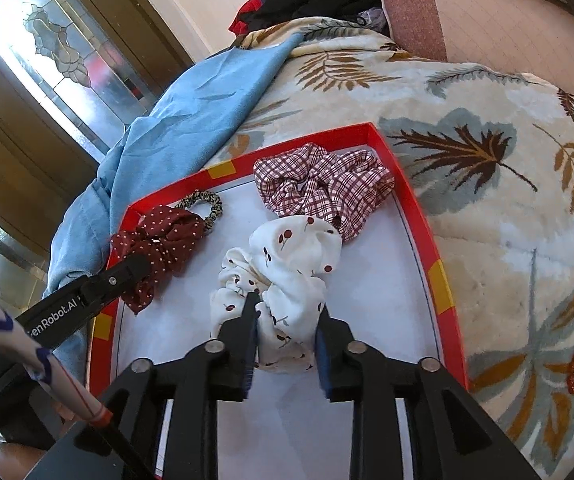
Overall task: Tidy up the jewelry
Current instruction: 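Open both tools to drop the two scrunchies into the red box, then move the left tool to the red bead bracelet and close on it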
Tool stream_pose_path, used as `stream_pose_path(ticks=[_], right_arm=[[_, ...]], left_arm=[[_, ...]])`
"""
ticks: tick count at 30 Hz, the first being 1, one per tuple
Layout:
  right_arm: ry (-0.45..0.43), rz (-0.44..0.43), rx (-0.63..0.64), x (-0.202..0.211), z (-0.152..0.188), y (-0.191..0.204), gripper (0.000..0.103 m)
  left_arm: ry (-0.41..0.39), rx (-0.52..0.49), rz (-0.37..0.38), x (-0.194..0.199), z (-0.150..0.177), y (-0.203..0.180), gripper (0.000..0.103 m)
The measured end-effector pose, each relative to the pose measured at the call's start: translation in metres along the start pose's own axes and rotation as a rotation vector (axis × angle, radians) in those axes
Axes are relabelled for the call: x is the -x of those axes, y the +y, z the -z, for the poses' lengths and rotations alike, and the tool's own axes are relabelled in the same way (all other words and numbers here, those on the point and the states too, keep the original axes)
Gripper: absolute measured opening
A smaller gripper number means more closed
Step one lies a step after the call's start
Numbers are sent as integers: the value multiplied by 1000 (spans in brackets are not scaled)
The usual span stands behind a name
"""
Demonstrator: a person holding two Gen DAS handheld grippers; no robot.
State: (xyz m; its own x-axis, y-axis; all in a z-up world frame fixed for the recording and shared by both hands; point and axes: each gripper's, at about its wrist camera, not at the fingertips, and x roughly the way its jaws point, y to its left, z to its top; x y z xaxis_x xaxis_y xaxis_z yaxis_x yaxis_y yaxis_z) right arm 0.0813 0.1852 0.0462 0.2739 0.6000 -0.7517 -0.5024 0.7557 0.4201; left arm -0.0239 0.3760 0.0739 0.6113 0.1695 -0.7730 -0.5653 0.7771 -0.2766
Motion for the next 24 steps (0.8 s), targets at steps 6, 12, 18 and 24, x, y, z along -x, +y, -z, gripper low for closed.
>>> stream_pose_path(ticks=[6, 12, 18, 24], right_arm=[[-18, -27, -9, 12, 0, -4, 37], [-53, -53, -25, 35, 5, -9, 38], [-91, -76, -62, 67, 19, -25, 38], [-119, -72, -91, 105, 42, -52, 38]], left_arm=[[-37, -5, 12, 8, -1, -3, 41], [-97, -15, 52, 20, -3, -11, 43], [-134, -68, 90, 27, 2, -32, 43], [-159, -132, 160, 36, 15, -58, 43]])
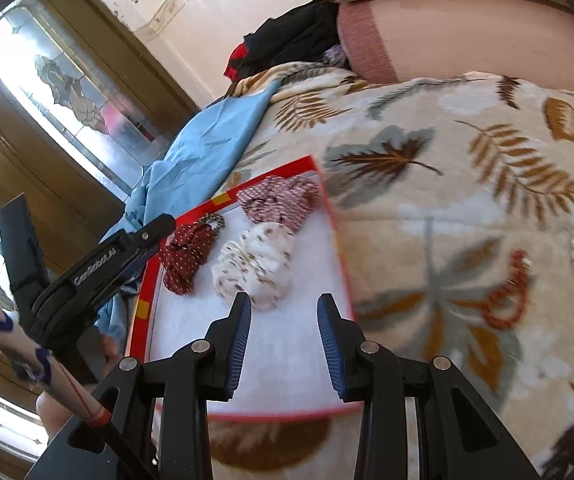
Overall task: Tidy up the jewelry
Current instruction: 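Move the left tool to the red bead bracelet and close on it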
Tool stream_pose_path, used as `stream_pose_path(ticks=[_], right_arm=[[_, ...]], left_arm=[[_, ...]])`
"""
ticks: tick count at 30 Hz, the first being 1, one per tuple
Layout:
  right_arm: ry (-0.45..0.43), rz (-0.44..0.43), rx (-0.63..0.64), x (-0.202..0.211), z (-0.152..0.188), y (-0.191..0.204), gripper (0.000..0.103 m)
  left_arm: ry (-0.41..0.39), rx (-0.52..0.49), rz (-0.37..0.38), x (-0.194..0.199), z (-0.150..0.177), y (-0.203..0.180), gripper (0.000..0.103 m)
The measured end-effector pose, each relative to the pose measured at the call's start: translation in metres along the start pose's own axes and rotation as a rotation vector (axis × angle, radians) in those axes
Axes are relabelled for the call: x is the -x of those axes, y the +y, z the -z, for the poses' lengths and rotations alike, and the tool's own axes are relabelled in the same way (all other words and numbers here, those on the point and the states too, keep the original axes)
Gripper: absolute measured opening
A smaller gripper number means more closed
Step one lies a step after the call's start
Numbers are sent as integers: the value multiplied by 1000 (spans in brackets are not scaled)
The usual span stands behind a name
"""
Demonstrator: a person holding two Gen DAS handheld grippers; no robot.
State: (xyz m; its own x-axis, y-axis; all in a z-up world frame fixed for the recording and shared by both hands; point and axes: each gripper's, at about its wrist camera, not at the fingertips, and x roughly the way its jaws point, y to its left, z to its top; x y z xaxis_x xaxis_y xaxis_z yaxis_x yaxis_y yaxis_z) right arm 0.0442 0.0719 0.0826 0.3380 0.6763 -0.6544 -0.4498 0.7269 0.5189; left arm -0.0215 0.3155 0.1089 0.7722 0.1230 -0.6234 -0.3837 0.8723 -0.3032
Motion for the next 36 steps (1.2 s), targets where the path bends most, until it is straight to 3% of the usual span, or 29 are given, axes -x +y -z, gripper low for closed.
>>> stream_pose_path(ticks=[7, 12, 19, 22, 28, 32, 35, 36], right_arm=[[-55, 58, -28, 63, 24, -47, 37], [-138, 130, -78, 119, 38, -99, 38], [-254, 143, -269, 168, 55, -183, 39], [-272, 116, -338, 180, 58, -207, 40], [-319, 59, -364, 197, 52, -215, 40], [-337, 20, -378, 209, 52, -223, 41], [-357, 25, -378, 219, 54, -229, 42], [-361, 27, -378, 221, 53, -231, 43]], left_arm=[[23, -119, 107, 9, 29, -46, 43], [104, -221, 231, 18, 69, -92, 43], [228, -341, 320, 21, 125, -149, 43], [262, -394, 315, 14, 139, -173, 43], [320, -453, 275, -25, 134, -217, 45], [339, -533, 185, -59, 136, -241, 56], [373, -568, 143, -87, 144, -254, 56], [351, -587, 95, -95, 148, -257, 55]])
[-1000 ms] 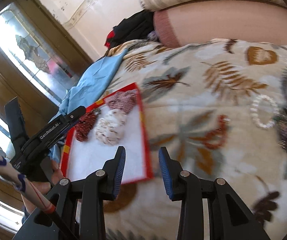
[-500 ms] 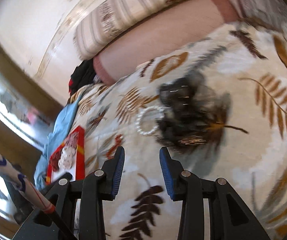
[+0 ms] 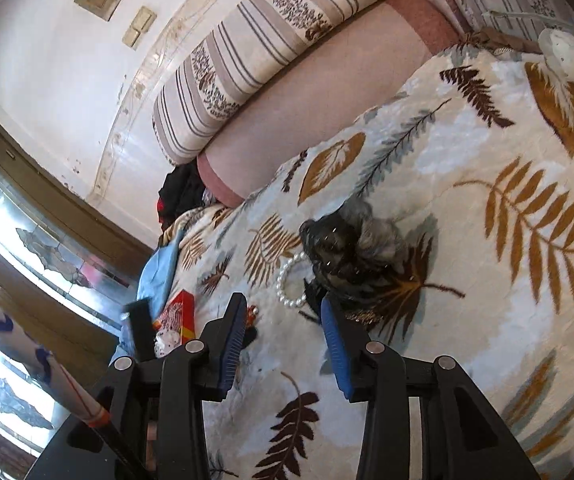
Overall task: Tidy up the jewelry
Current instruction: 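Move the left tool to the red bead bracelet and close on it, then grasp the black claw hair clip with the right tool while the left holds the beads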
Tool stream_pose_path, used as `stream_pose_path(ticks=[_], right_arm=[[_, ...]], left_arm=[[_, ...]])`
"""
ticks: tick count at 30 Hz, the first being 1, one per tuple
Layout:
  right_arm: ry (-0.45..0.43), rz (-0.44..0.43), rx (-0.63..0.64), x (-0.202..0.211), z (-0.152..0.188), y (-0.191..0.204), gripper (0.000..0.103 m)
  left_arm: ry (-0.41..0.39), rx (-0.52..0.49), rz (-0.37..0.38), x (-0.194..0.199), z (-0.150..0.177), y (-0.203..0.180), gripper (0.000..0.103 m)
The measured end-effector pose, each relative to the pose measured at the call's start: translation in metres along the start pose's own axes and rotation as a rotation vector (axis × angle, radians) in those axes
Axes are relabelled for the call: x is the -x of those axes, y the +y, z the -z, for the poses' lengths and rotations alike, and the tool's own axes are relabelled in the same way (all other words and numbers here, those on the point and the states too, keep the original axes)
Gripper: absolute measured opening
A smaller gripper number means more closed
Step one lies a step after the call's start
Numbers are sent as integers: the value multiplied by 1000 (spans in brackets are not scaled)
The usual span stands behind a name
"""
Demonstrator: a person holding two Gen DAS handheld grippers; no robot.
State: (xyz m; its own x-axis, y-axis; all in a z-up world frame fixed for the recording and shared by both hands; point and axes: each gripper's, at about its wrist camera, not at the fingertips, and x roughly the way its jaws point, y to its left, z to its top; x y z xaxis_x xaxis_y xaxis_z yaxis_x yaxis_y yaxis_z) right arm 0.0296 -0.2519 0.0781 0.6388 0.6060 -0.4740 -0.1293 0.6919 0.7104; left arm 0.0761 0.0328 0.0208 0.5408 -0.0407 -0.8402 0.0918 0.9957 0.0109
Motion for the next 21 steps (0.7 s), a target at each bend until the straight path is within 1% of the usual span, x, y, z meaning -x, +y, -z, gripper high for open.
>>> stream_pose_path(ticks=[2, 3, 4, 5, 7, 10, 14, 17, 21], right_arm=[[-4, 9, -3, 1, -2, -3, 43], [-6, 12, -11, 1, -3, -6, 43], [-5, 9, -19, 1, -5, -8, 43], [-4, 6, -25, 0, -5, -10, 43], [-2, 6, -32, -1, -7, -11, 43], [6, 16, -29, -4, -6, -11, 43], [24, 55, -20, -12, -4, -15, 46], [55, 95, -18, -27, -1, -19, 46], [84, 133, -6, -56, 0, -22, 46]], left_arm=[[-13, -1, -14, -6, 1, -1, 47], [-36, 3, -21, -4, 3, -1, 31], [-48, 5, -24, -1, 5, -1, 22], [-51, 11, -14, 0, 7, 0, 8], [-58, 45, 39, 6, 13, 5, 7], [-39, 90, 116, 15, 27, 10, 7], [-13, 82, 214, 35, 50, 5, 7], [-23, 51, 235, 49, 62, 0, 7], [-54, 51, 241, 54, 63, 4, 7]])
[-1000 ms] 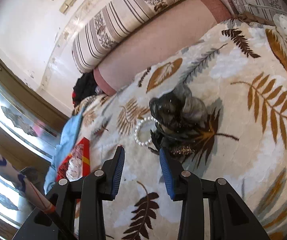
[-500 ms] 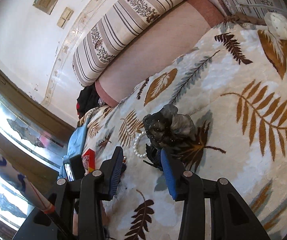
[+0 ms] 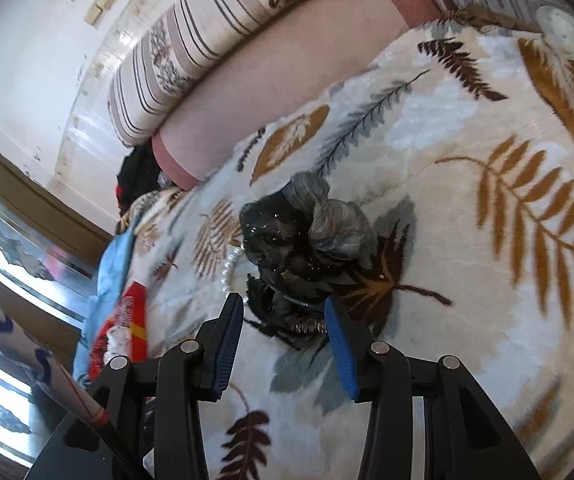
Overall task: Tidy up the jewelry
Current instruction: 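Grasp the black claw hair clip with the right tool while the left holds the beads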
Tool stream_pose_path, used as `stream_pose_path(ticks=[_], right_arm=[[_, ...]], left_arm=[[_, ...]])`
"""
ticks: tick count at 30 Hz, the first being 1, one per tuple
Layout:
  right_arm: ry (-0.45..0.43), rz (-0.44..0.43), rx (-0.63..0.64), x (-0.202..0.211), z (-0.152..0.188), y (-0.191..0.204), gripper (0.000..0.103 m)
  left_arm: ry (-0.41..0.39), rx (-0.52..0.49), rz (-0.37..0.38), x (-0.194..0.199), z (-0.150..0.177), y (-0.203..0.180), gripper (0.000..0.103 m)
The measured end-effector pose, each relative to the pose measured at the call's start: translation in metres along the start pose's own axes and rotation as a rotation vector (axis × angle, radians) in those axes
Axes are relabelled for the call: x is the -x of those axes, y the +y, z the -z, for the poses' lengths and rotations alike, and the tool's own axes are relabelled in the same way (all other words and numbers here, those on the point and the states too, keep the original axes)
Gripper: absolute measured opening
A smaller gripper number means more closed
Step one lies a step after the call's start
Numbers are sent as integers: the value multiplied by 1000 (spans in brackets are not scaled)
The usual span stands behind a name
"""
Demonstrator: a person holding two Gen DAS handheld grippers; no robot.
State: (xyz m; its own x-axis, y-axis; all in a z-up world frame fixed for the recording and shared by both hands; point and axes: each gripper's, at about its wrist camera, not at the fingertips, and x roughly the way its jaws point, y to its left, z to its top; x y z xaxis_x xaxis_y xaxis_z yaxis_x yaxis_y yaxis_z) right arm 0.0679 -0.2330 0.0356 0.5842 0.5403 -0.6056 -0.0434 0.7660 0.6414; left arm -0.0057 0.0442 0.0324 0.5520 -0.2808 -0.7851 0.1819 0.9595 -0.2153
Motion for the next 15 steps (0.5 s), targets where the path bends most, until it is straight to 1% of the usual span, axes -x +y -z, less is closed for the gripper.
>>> stream_pose_path(ticks=[3, 5, 7, 9, 10, 11, 13, 14, 15], right_arm=[[14, 30, 27, -18, 4, 2, 46], [43, 12, 55, -23, 7, 8, 46], [98, -56, 83, -25, 13, 18, 46], [158, -147, 118, -24, 21, 30, 46], [175, -170, 132, -23, 24, 33, 46], [173, -158, 154, -21, 26, 36, 46], [118, -62, 217, -12, 24, 41, 46], [76, -8, 265, -6, 22, 44, 47], [58, 16, 289, -3, 21, 47, 49]], left_arm=[[0, 32, 14, -3, -2, 13, 7], [2, 48, 17, -6, -5, 21, 7], [7, 64, 21, -9, -7, 27, 7], [10, 79, 24, -11, -9, 31, 7], [11, 83, 27, -12, -9, 32, 7], [13, 88, 28, -13, -9, 33, 7], [12, 91, 29, -14, -11, 34, 7], [11, 89, 29, -15, -11, 33, 7], [9, 84, 27, -15, -12, 33, 7]])
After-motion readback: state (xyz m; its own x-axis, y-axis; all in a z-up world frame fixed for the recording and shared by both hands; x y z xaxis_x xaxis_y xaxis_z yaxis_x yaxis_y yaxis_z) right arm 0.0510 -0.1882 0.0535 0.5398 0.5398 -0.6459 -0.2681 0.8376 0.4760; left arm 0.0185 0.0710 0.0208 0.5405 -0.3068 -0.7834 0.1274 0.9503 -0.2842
